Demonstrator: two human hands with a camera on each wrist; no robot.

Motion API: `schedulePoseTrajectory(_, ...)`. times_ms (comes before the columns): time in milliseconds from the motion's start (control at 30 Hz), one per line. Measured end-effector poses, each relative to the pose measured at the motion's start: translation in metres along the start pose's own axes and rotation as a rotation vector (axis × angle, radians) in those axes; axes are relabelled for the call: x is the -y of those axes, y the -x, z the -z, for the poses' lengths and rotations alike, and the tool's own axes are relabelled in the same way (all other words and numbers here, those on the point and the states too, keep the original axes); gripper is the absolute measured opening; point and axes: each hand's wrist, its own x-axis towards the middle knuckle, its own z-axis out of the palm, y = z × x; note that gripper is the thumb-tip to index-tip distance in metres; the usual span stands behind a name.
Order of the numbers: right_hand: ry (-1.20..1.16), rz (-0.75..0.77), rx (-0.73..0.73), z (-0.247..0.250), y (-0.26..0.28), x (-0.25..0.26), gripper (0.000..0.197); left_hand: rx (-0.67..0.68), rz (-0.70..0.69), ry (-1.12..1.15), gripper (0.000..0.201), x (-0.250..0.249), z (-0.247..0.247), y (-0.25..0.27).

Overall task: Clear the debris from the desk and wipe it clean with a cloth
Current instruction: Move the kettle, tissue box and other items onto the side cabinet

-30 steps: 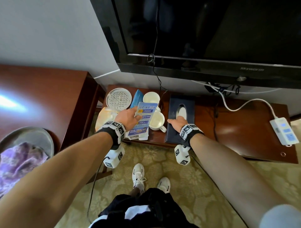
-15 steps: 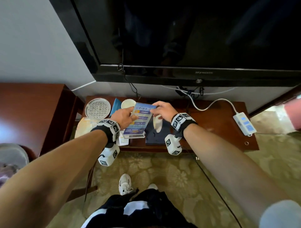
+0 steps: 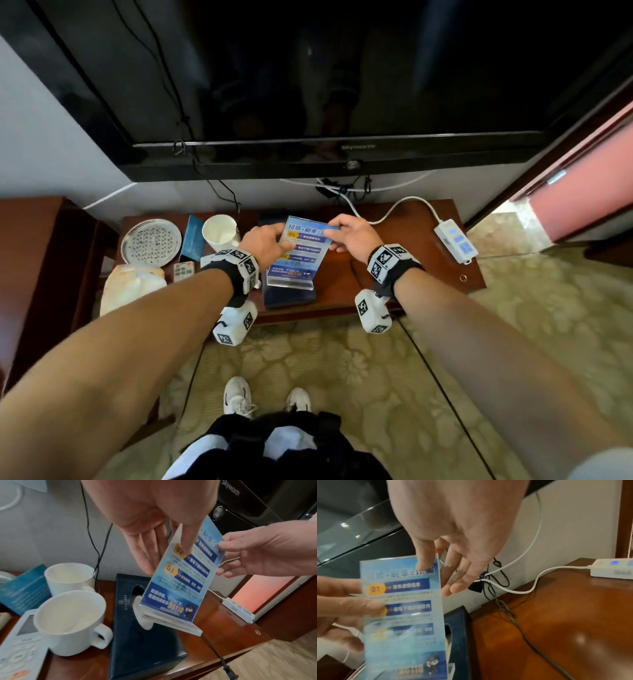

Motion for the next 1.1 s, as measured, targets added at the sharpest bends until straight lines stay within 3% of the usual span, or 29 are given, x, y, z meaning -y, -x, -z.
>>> schedulePoseTrajectory(433,0.181,-0.112,-0.325,0.021,-0.001,-0.028,0.025,0.012,0.016,-0.197,0.046,0.003,-0.004,-0.017)
schedulePoseTrajectory(633,0.305,-0.220,-0.306,-0.001,-0.012,-0.023,0.028,0.054,0.010,-0.233,0.046,0.016,-0.001,-0.016)
schedulePoseTrajectory(767,0.392,-0.266,-0.280,-0.015,-0.024,-0.028,0.017,0.049,0.046,-0.244,0.047,0.033,0.004,-0.015)
schedulePoseTrajectory(1100,0.457,-0.316,-0.217,-0.042,-0.043,-0.026,0.028,0.011,0.065,-0.215,0.046,0.058,0.006,-0.012)
